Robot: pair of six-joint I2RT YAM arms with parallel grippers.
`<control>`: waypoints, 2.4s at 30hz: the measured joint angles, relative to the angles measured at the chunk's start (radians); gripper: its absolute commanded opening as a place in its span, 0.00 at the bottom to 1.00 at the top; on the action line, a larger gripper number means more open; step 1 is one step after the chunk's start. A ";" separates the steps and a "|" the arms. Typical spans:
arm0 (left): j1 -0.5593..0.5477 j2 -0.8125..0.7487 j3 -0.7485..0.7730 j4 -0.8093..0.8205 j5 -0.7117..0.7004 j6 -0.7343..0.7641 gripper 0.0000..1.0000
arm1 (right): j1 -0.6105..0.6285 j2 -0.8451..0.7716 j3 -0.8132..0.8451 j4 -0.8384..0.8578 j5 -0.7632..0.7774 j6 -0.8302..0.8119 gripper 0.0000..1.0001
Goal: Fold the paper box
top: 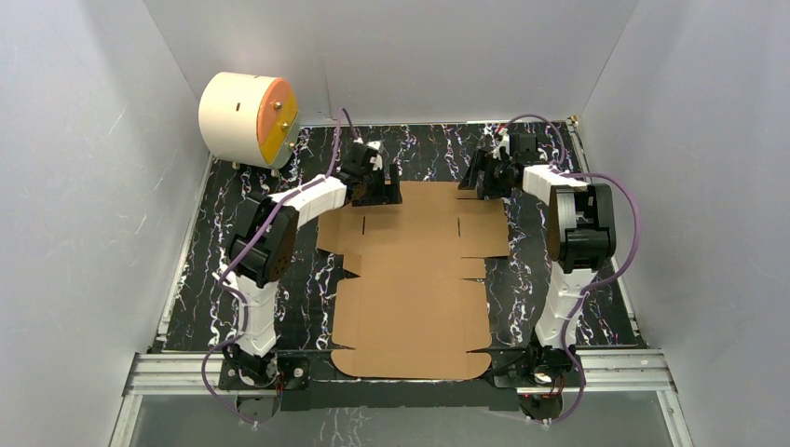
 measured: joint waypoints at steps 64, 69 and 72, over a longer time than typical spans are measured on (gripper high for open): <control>0.002 0.061 0.027 0.001 0.002 -0.003 0.81 | 0.108 0.078 0.156 -0.185 0.243 -0.034 0.75; 0.002 0.061 0.026 0.003 0.002 -0.005 0.81 | 0.105 0.078 0.156 -0.185 0.214 -0.037 0.74; 0.002 0.059 0.021 0.008 0.002 -0.010 0.81 | 0.103 0.078 0.156 -0.181 0.175 -0.029 0.71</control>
